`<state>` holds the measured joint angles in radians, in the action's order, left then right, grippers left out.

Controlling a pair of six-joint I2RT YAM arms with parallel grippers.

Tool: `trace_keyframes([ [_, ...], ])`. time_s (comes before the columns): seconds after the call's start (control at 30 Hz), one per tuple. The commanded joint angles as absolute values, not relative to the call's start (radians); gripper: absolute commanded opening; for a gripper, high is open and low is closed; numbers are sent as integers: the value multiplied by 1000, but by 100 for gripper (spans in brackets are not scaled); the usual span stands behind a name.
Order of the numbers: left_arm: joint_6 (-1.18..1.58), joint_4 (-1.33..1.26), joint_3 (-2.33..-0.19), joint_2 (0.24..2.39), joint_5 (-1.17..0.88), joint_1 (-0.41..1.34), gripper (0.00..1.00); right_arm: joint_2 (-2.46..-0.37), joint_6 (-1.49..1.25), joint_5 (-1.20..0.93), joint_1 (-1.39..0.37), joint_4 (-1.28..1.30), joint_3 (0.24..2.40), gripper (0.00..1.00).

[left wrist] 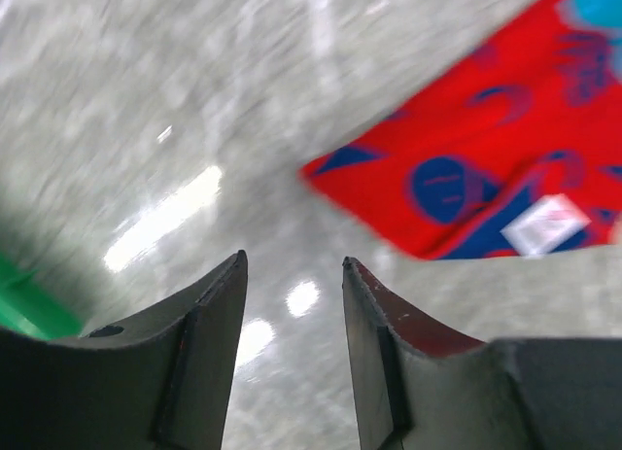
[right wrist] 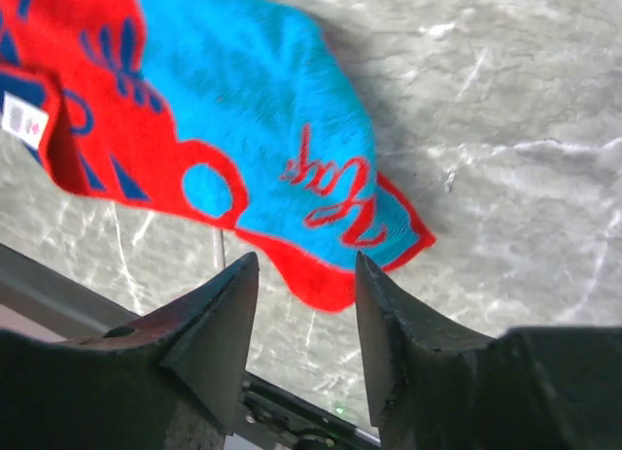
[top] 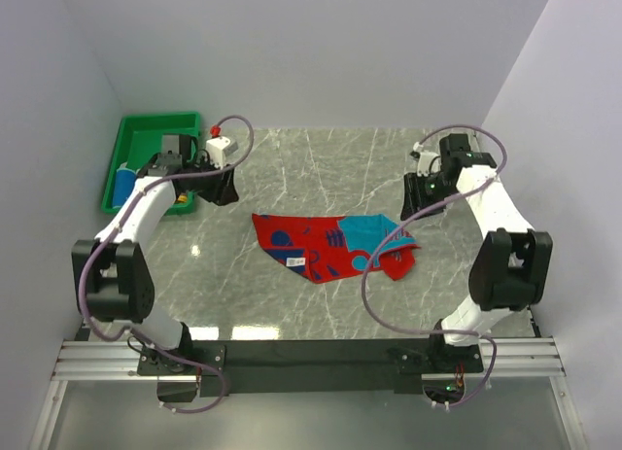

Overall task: Roll the towels
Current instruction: Flatten the towel

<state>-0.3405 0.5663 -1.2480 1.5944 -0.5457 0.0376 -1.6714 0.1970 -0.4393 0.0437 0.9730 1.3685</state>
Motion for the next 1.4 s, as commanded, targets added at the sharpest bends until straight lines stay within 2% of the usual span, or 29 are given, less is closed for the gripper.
trace_keyframes([
  [0.0, -288, 543, -1204, 1494, -667, 90, 50, -1609, 242, -390, -27, 1003, 1306, 50],
  [0.17, -229, 456, -1137, 1427, -727, 106, 49, -1500, 348, -333, -135, 1023, 1145, 37],
  [0.23, -200, 434, -1120, 1408, -742, 106, 49, -1450, 388, -302, -184, 1026, 1089, 36],
  [0.3, -186, 431, -1108, 1402, -755, 106, 49, -1415, 396, -223, -280, 979, 1008, 41],
  [0.37, -178, 431, -1103, 1405, -759, 106, 49, -1404, 382, -166, -327, 960, 1005, 46],
  [0.47, -178, 434, -1094, 1408, -762, 106, 49, -1448, 377, -97, -391, 923, 999, 48],
  [0.9, -274, 483, -1104, 1387, -709, 101, 50, -1693, 356, 20, -509, 833, 956, 46],
  [1.0, -317, 488, -1083, 1362, -753, 101, 50, -1739, 359, 31, -509, 822, 947, 41],
  [1.07, -371, 500, -1063, 1339, -788, 101, 50, -1747, 367, 6, -508, 822, 940, 29],
  [1.1, -391, 506, -1057, 1333, -801, 101, 50, -1744, 367, 3, -508, 824, 942, 22],
  [1.13, -415, 514, -1052, 1327, -814, 103, 49, -1743, 367, 3, -508, 830, 949, 2],
  [1.37, -599, 535, -1019, 1324, -819, 208, 47, -1651, 338, -181, -444, 942, 1103, 0],
])
